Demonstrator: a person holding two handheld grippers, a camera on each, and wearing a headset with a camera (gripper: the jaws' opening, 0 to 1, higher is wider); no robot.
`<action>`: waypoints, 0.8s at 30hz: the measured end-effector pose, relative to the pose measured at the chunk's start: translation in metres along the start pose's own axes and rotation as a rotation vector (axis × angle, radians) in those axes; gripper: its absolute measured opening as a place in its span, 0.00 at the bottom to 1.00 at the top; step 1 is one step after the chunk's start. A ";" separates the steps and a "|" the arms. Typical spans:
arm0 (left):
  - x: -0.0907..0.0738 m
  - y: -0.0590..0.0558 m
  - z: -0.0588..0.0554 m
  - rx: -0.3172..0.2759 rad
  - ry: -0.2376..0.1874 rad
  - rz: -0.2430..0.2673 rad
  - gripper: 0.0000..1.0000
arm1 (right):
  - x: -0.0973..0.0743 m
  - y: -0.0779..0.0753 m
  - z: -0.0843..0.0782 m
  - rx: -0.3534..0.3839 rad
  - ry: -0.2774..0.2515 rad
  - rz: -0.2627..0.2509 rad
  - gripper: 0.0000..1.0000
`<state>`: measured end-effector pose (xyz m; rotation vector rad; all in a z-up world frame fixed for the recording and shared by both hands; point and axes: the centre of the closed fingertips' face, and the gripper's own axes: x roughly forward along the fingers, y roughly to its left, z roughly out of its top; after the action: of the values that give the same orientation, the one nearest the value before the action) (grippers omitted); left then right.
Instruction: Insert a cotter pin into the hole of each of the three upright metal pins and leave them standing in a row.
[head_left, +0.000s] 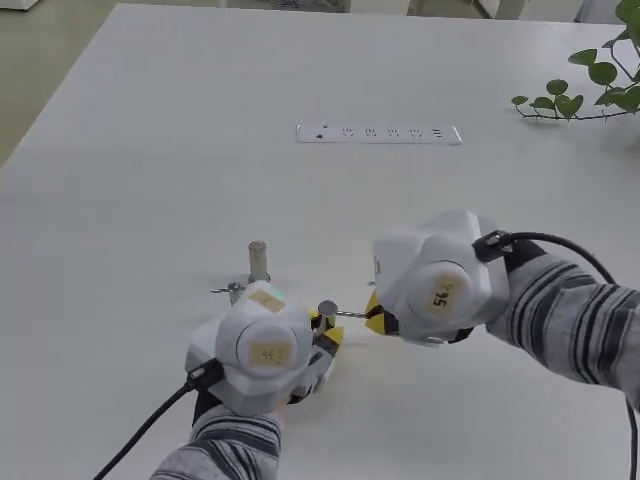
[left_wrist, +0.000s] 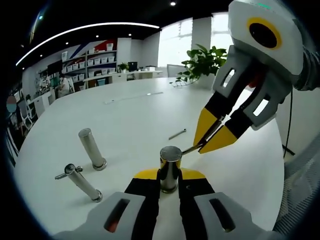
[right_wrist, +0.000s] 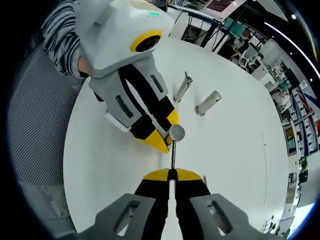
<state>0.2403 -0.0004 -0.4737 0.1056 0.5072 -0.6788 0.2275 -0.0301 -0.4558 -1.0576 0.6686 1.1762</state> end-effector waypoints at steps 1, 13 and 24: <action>0.000 0.000 0.000 -0.004 0.001 -0.001 0.10 | 0.000 0.000 0.000 0.004 -0.006 0.004 0.00; -0.001 0.002 -0.002 0.015 0.013 0.009 0.10 | 0.000 0.004 0.005 0.054 -0.103 0.028 0.00; -0.001 0.002 -0.002 0.015 0.020 0.014 0.09 | -0.009 0.001 0.011 0.062 -0.132 0.030 0.00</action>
<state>0.2403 0.0025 -0.4757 0.1296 0.5203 -0.6682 0.2225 -0.0238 -0.4438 -0.9122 0.6155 1.2326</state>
